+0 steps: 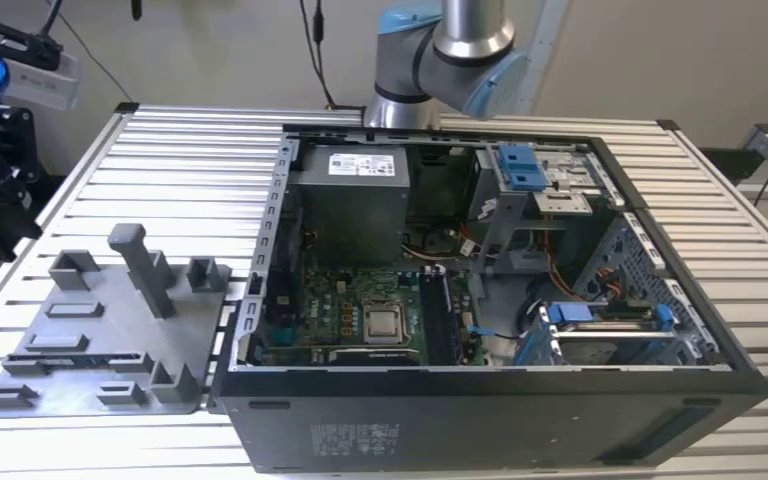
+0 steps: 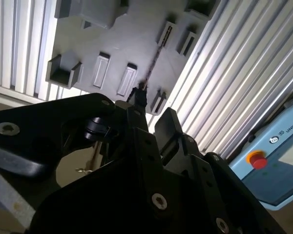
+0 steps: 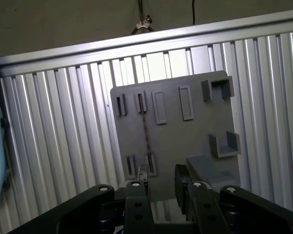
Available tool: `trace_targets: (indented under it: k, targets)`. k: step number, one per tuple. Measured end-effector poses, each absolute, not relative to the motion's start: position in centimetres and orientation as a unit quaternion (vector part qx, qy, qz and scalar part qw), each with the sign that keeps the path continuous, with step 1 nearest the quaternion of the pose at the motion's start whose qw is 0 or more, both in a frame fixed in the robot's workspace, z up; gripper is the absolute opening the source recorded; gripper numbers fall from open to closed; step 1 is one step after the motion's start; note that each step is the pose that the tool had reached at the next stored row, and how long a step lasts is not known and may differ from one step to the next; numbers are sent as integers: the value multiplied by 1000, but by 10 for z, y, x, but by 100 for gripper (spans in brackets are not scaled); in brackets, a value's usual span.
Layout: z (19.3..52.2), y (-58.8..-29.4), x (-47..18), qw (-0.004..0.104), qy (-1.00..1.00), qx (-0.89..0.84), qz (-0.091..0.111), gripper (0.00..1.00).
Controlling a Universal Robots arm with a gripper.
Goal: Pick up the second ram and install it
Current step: 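Pick up the second ram and move it above second insertion slot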
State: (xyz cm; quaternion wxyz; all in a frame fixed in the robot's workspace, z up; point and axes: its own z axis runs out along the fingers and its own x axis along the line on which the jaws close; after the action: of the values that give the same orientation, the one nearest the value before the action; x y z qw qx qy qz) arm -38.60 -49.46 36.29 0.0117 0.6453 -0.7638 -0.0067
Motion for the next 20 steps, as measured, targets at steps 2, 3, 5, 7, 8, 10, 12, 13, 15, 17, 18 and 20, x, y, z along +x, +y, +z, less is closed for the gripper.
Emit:
trace_targets:
  k: [2,3,5,7,8,10,12,13,15,17,18,20]
  targets:
    - [362,-491,-386,13,-764,645,-6,36]
    - [362,-490,-386,13,-765,644,-5,36]
    - [362,-486,-386,14,-765,644,-4,36]
    - [361,-483,-386,15,-766,643,-3,36]
    - [361,-482,-386,15,-766,643,-3,36]
    - [360,-480,-386,15,-766,642,-3,36]
    - [359,-480,-386,15,-766,643,-3,36]
    - [358,-479,-386,15,-766,642,-3,36]
    - [357,-478,-386,16,-766,642,-2,36]
    - [357,-478,-386,16,-766,643,-2,36]
    - [357,-478,-386,16,-766,642,-2,36]
    - [357,-478,-386,16,-766,642,-2,36]
